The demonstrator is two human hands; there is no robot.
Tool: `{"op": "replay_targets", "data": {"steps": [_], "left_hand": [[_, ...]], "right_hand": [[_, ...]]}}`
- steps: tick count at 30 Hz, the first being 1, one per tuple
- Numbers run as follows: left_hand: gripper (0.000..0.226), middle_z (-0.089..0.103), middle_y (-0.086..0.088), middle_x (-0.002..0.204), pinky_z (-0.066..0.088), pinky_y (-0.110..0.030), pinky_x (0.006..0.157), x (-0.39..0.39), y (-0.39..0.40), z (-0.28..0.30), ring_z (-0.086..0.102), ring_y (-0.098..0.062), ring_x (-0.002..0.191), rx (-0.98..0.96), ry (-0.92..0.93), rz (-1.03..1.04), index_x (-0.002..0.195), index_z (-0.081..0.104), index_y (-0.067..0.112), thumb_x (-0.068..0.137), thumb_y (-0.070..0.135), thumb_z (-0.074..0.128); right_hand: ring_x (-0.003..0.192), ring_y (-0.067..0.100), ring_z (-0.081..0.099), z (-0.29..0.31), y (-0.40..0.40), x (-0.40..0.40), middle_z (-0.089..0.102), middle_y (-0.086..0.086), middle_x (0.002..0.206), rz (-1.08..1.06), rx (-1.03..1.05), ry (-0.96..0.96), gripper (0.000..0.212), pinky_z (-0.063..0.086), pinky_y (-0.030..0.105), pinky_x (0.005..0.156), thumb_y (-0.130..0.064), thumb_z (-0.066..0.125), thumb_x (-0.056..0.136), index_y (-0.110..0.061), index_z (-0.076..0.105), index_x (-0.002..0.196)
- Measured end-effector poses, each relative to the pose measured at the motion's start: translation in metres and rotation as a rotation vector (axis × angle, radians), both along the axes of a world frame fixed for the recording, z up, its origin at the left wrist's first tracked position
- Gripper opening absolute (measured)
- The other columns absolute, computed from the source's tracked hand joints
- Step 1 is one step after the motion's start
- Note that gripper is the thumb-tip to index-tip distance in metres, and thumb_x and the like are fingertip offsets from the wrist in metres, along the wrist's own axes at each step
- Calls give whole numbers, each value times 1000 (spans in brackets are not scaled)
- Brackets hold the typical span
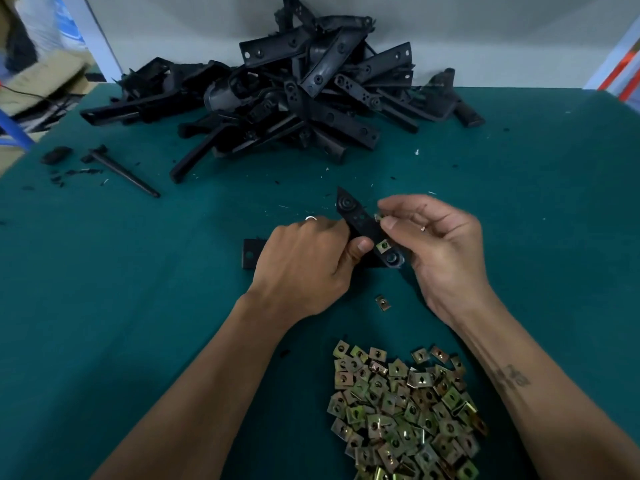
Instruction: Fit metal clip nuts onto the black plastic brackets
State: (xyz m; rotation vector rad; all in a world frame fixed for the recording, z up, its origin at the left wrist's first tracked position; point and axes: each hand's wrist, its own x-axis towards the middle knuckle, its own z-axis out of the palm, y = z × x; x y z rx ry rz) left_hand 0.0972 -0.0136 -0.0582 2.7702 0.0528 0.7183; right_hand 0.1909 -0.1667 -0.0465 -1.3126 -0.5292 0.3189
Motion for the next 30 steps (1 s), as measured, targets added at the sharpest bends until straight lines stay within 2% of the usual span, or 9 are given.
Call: {"op": "replay_targets", "data": {"steps": [3,6,12,16,19,23,25,27,30], "left_hand": [[42,59,-8,68,27,-30,50,2,-1,0,55,-36,55,33,-25,-14,73,32,20,101,52,31],[45,59,-8,69,28,-30,50,2,-2,0,56,-36,56,30,-28,-25,72,34,19,100,54,29],[46,59,-8,69,26,-30,52,1,-3,0,56,-36,57,38,-33,-17,72,34,19,100,55,30],[45,60,-8,69,24,-30,52,1,-3,1,57,-36,57,53,-39,-11,72,34,19,99,54,30],[45,60,-8,70,25,-30,51,1,-4,1,57,-36,58,53,-35,-14,73,36,20,99,55,29],[47,61,-7,72,25,-31,52,0,-4,3,59,-35,62,58,-27,-23,73,38,20,98,58,27],[46,61,-7,71,25,-30,52,0,-4,4,59,-35,61,65,-28,-27,71,37,20,98,57,28],[48,60,-6,71,25,-30,52,-1,-4,4,59,-35,60,73,-29,-21,69,39,19,98,57,28],[61,64,-7,76,27,-31,53,-1,-5,4,61,-35,66,94,2,7,73,55,13,97,59,24]], "right_hand": [[83,17,71,3,5,-5,77,7,85,-84,44,29,25,57,25,79,11,74,80,-12,78,89],[78,18,73,7,6,-7,77,9,81,-82,71,112,23,58,25,73,11,75,80,-10,80,87],[81,14,72,9,7,-11,77,4,82,-52,47,34,27,56,24,79,10,65,90,-13,79,88],[79,14,66,11,3,-10,72,17,82,-95,-94,-175,32,54,24,78,5,66,92,-24,78,87],[82,18,70,15,-1,-5,73,9,86,-125,-232,-361,29,56,27,79,4,64,93,-23,75,88],[83,2,66,19,-3,-6,72,0,89,-83,-295,-466,28,47,12,77,3,63,93,-23,73,89],[79,-2,65,18,-1,-8,72,-2,85,-73,-272,-431,24,47,11,74,3,64,93,-19,74,91],[73,1,64,15,4,-10,71,-5,77,-79,-209,-308,20,49,13,71,3,67,93,-16,74,93],[68,8,63,12,9,-13,70,-6,69,-121,-66,-65,19,53,21,68,5,72,88,-14,74,86]]}}
